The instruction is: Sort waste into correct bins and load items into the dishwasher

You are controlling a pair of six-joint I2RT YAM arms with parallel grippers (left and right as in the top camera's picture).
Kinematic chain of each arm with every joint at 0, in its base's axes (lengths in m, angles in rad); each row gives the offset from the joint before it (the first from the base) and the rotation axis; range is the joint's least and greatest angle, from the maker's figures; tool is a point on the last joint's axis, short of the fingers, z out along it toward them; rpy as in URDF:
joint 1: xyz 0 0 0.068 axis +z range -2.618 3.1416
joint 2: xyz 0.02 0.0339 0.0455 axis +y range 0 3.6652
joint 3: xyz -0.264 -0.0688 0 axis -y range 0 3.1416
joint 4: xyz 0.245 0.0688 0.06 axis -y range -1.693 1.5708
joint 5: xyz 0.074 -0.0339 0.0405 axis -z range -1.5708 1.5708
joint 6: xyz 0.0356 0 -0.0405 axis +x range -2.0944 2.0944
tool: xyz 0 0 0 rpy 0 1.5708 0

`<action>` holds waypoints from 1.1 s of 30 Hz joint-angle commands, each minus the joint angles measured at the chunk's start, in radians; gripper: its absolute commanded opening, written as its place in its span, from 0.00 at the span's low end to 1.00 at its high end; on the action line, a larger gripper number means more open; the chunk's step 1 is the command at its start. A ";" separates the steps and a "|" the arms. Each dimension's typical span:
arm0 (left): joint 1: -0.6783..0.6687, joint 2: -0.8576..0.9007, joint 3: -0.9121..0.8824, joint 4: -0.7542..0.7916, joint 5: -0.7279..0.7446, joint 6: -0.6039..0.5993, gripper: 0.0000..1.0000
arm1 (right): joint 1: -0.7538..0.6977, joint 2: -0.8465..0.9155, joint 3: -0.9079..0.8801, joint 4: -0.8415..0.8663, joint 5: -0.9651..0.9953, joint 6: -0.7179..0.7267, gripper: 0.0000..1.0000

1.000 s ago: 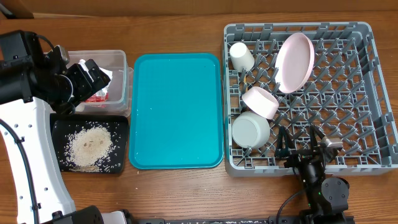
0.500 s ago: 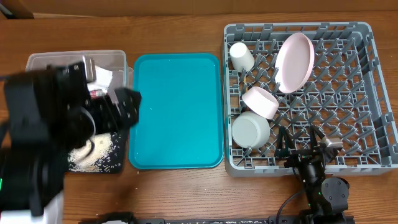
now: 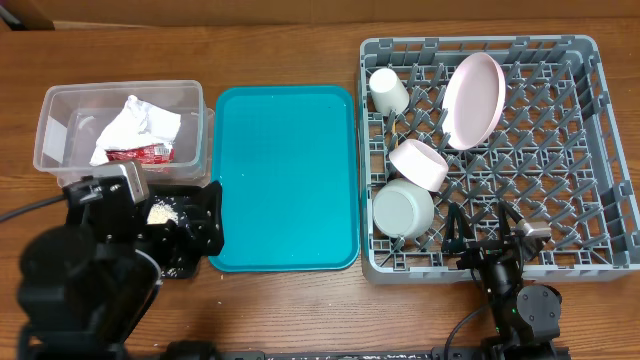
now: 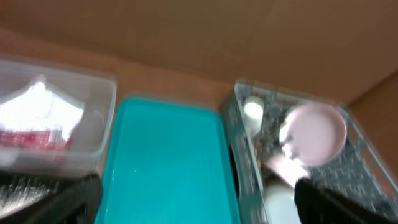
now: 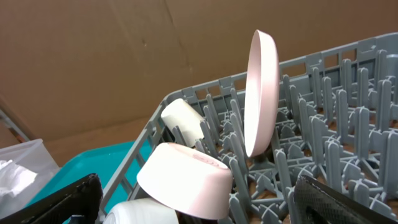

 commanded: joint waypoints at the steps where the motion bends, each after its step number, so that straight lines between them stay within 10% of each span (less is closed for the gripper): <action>1: -0.005 -0.125 -0.229 0.225 0.009 -0.033 1.00 | -0.003 -0.010 -0.010 0.006 -0.006 0.001 1.00; 16: -0.005 -0.464 -0.970 1.109 -0.001 -0.078 1.00 | -0.003 -0.010 -0.010 0.006 -0.006 0.001 1.00; 33: -0.005 -0.694 -1.232 1.022 -0.270 0.033 1.00 | -0.003 -0.010 -0.010 0.006 -0.006 0.001 1.00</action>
